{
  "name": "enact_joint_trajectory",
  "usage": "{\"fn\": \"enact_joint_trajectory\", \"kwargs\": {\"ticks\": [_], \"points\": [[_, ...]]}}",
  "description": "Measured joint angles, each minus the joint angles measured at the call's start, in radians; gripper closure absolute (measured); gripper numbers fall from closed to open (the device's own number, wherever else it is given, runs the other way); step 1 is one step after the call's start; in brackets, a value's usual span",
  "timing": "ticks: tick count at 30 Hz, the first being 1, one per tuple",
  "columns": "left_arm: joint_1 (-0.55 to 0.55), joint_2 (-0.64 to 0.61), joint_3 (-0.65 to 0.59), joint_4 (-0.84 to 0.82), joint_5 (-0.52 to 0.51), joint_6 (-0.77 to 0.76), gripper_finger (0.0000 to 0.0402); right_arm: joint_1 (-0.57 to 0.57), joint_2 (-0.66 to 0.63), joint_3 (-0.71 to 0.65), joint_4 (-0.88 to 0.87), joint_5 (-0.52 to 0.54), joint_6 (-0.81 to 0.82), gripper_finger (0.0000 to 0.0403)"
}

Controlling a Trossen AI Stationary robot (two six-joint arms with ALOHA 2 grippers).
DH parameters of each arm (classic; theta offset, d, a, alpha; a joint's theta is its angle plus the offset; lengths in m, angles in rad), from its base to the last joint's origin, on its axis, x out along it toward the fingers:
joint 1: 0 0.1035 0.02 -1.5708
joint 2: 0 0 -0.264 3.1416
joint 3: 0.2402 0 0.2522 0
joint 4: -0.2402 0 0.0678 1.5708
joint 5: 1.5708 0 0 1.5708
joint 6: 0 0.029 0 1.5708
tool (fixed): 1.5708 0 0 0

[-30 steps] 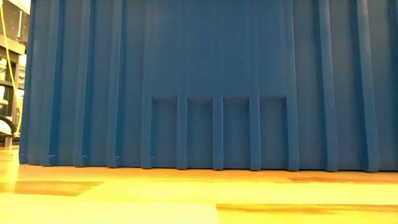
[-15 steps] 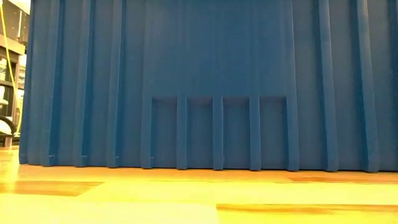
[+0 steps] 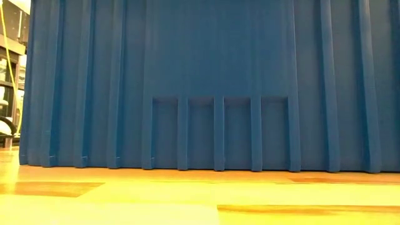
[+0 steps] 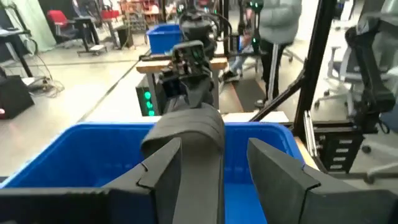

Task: Pick and place slides into bin
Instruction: Put the black slide into the blue container

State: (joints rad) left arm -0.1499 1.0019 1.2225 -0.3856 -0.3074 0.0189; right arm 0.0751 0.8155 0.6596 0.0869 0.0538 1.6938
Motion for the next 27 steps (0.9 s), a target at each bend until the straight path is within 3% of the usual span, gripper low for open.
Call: {"fn": "enact_joint_trajectory", "kwargs": {"ticks": [7, 12, 21, 27], "points": [[0.0, -0.213, -0.197, 0.115, -0.021, 0.0, 0.0232, 0.097, 0.082, 0.009, -0.03, 0.157, 0.037, 0.0402], [0.0, -0.366, -0.361, 0.243, -0.021, -0.004, 0.0234, 0.15, 0.207, 0.14, -0.188, 0.225, 0.056, 0.0402], [0.0, -0.55, -0.513, 0.318, -0.017, -0.027, 0.0236, 0.158, 0.463, 0.462, -0.47, 0.241, 0.01, 0.0403], [-0.001, -0.605, -0.536, 0.296, -0.017, -0.027, 0.0236, 0.191, 0.557, 0.497, -0.502, 0.235, 0.099, 0.0403]]}}
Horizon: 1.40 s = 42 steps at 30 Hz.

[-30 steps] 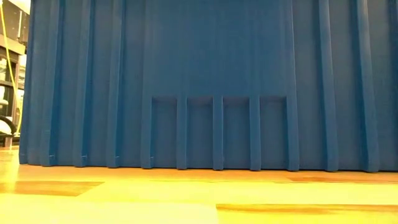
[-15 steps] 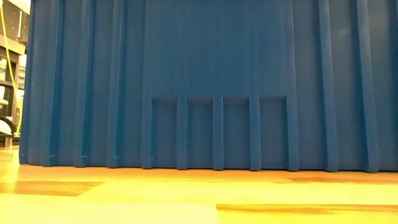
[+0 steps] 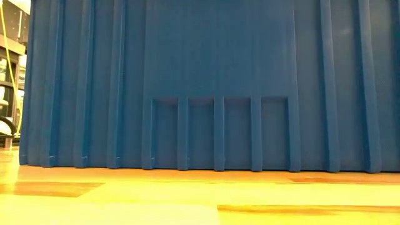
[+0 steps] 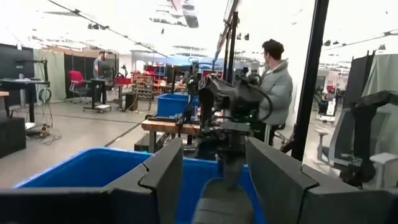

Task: Pick and place slides into bin
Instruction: Put the black slide into the blue container

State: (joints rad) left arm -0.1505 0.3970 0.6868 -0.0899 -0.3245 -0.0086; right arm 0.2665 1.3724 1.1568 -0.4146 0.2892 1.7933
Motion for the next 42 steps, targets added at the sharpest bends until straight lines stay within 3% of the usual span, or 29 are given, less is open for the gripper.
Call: {"fn": "enact_joint_trajectory", "kwargs": {"ticks": [10, 24, 32, 42], "points": [[0.0, -0.011, -0.003, -0.086, -0.039, -0.006, 0.0236, 0.014, 0.116, 0.001, -0.018, 0.049, 0.143, 0.0403], [0.0, -0.011, -0.003, -0.146, -0.011, -0.026, 0.0236, -0.018, 0.225, 0.001, -0.057, -0.092, 0.199, 0.0403], [0.0, -0.011, -0.003, -0.146, -0.008, -0.026, 0.0236, -0.073, 0.271, 0.001, -0.114, -0.197, 0.12, 0.0401], [0.0, -0.011, -0.003, -0.146, 0.004, -0.045, 0.0236, -0.15, 0.274, 0.001, -0.217, -0.316, 0.029, 0.0364]]}}
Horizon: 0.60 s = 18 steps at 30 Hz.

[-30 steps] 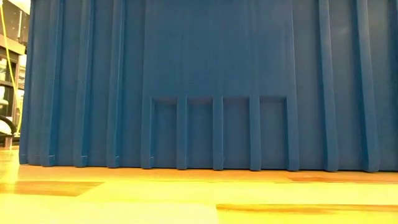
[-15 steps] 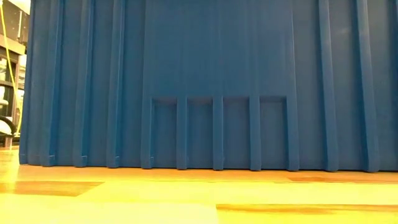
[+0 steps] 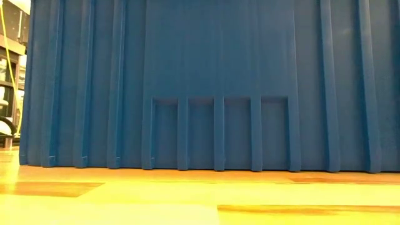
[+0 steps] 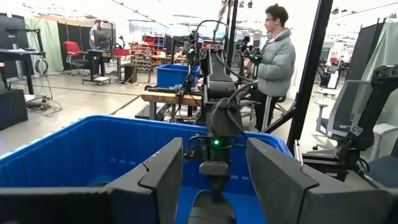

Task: Pick and place slides into bin
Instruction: Put the black slide into the blue container

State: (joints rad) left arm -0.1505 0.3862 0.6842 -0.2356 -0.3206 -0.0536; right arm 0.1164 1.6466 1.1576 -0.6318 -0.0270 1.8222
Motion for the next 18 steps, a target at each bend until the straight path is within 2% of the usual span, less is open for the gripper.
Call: {"fn": "enact_joint_trajectory", "kwargs": {"ticks": [9, 13, 18], "points": [[0.0, 0.0, 0.0, 0.0, 0.0, -0.004, 0.0236, -0.027, 0.035, 0.0, 0.007, -0.061, -0.05, 0.0299], [0.0, 0.0, 0.0, 0.0, 0.0, -0.004, 0.0236, -0.025, 0.083, -0.001, 0.052, -0.112, -0.054, 0.0242], [0.0, 0.0, 0.0, 0.0, -0.001, -0.004, 0.0236, -0.025, 0.111, -0.001, 0.071, -0.111, -0.072, 0.0161]]}}
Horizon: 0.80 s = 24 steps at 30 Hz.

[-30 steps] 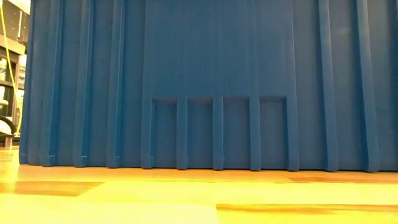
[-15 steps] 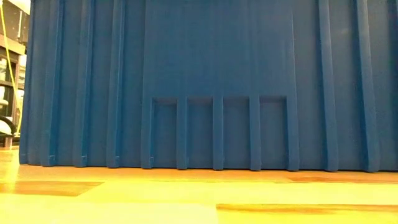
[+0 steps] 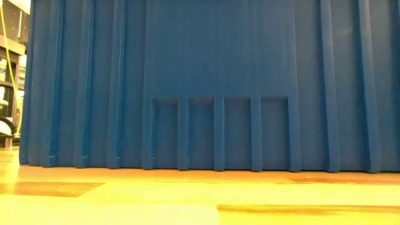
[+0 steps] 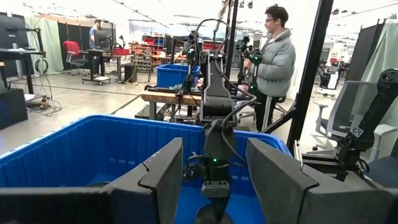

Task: Pick and place slides into bin
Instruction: Put the black slide into the blue container

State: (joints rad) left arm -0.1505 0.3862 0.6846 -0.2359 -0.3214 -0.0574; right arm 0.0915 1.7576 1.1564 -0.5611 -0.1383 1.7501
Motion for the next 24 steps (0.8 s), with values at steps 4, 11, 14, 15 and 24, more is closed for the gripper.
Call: {"fn": "enact_joint_trajectory", "kwargs": {"ticks": [4, 11, 14, 15, 24], "points": [[0.0, 0.0, 0.0, 0.0, 0.0, 0.0, 0.0236, -0.005, -0.001, 0.0, -0.075, 0.003, -0.001, 0.0122], [0.0, 0.0, 0.0, 0.0, 0.019, 0.03, 0.0236, -0.013, -0.001, 0.0, -0.075, -0.031, -0.006, 0.0115], [0.0, 0.0, 0.0, 0.0, 0.066, 0.055, 0.0236, -0.013, -0.002, 0.0, -0.048, -0.033, -0.029, 0.0114], [0.0, 0.0, 0.0, 0.0, 0.076, 0.06, 0.0236, -0.013, -0.002, 0.0, -0.041, -0.04, -0.031, 0.0114], [0.0, 0.002, 0.0, 0.0, 0.079, 0.079, 0.0236, -0.003, -0.066, 0.001, 0.02, -0.122, -0.05, 0.0114]]}}
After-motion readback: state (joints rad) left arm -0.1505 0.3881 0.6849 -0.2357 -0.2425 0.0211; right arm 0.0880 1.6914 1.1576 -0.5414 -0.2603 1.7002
